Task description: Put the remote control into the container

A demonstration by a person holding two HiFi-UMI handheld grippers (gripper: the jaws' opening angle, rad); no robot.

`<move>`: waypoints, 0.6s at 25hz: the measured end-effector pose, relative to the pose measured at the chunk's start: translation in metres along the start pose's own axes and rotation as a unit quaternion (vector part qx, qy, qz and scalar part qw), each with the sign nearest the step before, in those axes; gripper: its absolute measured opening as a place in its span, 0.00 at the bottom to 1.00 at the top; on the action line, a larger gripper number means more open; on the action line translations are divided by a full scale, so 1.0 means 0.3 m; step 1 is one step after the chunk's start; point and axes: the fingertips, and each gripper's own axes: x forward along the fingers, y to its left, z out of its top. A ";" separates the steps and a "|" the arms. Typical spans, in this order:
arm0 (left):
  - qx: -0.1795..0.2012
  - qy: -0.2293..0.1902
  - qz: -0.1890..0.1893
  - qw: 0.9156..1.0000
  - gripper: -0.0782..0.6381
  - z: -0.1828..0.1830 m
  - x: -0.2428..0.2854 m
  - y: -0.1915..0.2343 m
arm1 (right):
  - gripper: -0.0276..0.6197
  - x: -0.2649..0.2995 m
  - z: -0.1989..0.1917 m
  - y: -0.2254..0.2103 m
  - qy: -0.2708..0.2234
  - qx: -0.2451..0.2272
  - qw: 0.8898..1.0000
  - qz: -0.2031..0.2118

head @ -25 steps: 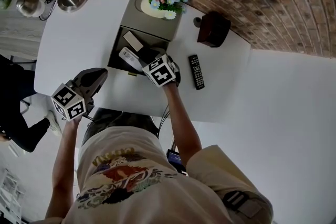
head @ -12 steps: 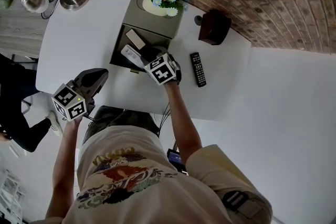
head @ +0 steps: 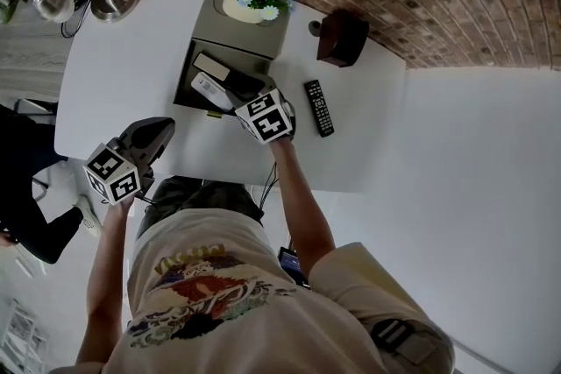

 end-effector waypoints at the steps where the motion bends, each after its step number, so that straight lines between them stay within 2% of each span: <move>1: 0.003 0.000 -0.003 1.000 0.12 0.003 0.006 -0.009 | 0.36 -0.018 0.006 0.005 -0.007 0.003 1.000 0.001; 10: 0.026 -0.002 -0.031 0.999 0.12 0.035 0.056 -0.102 | 0.32 -0.169 0.008 0.091 -0.041 0.032 0.999 0.013; 13: 0.027 -0.002 -0.040 0.999 0.12 0.034 0.060 -0.133 | 0.26 -0.211 0.000 0.127 -0.047 0.043 0.998 0.026; 15: 0.028 -0.001 -0.044 0.999 0.12 0.031 0.064 -0.149 | 0.15 -0.241 -0.003 0.146 -0.052 0.047 0.997 0.032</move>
